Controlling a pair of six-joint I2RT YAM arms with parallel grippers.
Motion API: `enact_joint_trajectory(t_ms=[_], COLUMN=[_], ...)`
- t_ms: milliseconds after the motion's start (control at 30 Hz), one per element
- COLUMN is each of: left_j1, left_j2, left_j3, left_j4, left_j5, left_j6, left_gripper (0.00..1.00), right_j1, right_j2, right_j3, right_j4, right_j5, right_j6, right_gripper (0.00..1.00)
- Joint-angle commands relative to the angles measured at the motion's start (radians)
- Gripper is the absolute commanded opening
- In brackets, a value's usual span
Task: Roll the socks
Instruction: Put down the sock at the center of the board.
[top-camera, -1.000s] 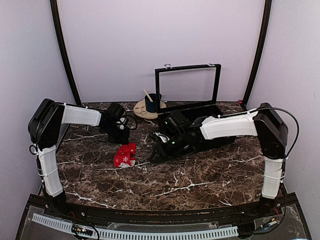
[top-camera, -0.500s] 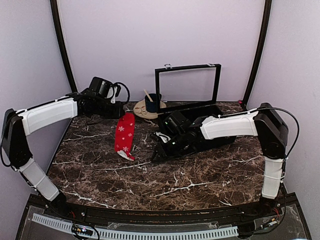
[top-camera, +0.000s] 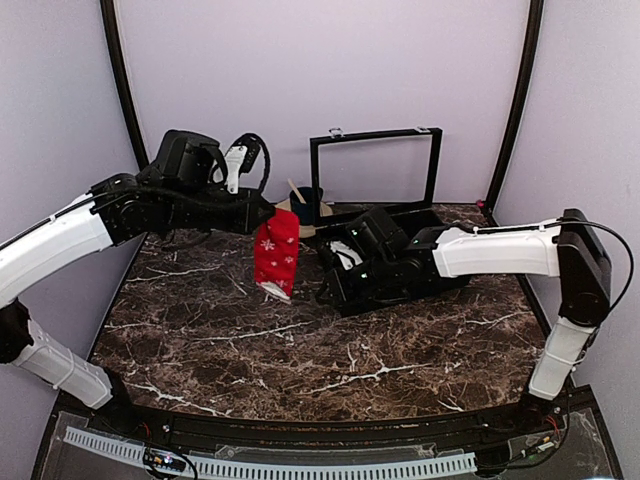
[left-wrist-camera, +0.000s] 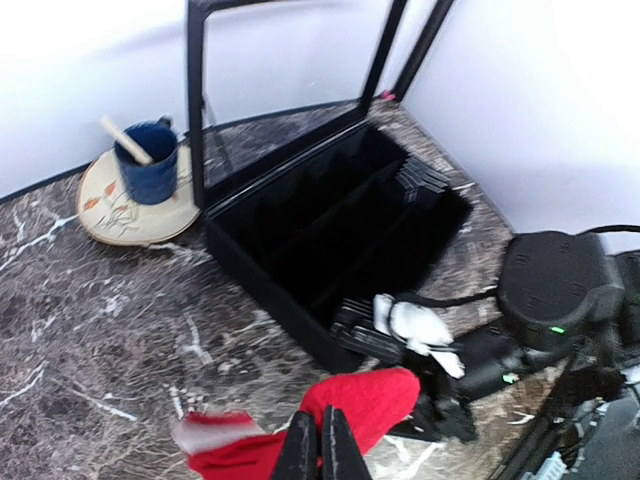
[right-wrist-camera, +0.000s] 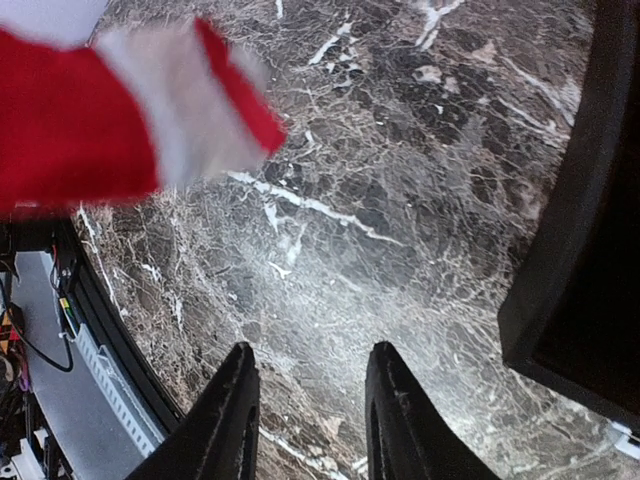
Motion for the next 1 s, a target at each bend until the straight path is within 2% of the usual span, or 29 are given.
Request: enact_joint_trajectory(t_ms=[0, 100, 267, 367, 500, 667, 800, 900, 967], left_j1=[-0.025, -0.023, -0.022, -0.019, -0.019, -0.019, -0.042, -0.087, -0.094], left_j2=[-0.068, -0.068, -0.110, -0.092, -0.091, -0.119, -0.116, -0.132, -0.148], left_j3=[0.002, -0.043, -0.248, -0.307, -0.300, -0.282, -0.139, -0.033, -0.017], left_j4=[0.001, 0.046, 0.206, 0.235, 0.215, 0.180, 0.080, -0.059, -0.150], left_j5=[-0.022, 0.032, 0.134, 0.207, 0.248, 0.219, 0.248, 0.151, 0.075], left_j6=[-0.024, 0.002, 0.006, -0.018, -0.052, -0.068, -0.119, -0.142, -0.197], left_gripper=[0.00, 0.00, 0.00, 0.00, 0.00, 0.00, 0.00, 0.00, 0.00], right_j1=[-0.008, -0.009, -0.009, -0.008, -0.005, -0.002, 0.002, 0.002, 0.002], right_j2=[-0.063, -0.075, -0.099, -0.118, -0.149, -0.167, -0.175, -0.185, -0.186], right_j3=[-0.044, -0.053, -0.097, -0.146, -0.175, -0.191, -0.187, -0.188, -0.188], right_j4=[0.056, 0.055, 0.091, 0.110, 0.113, 0.118, 0.105, 0.097, 0.095], right_j5=[0.094, 0.086, 0.066, 0.040, 0.025, 0.009, 0.019, 0.035, 0.038], right_j6=[0.011, 0.018, 0.032, 0.033, 0.005, -0.013, -0.022, -0.027, -0.032], right_gripper=[0.34, 0.34, 0.35, 0.35, 0.36, 0.36, 0.36, 0.37, 0.36])
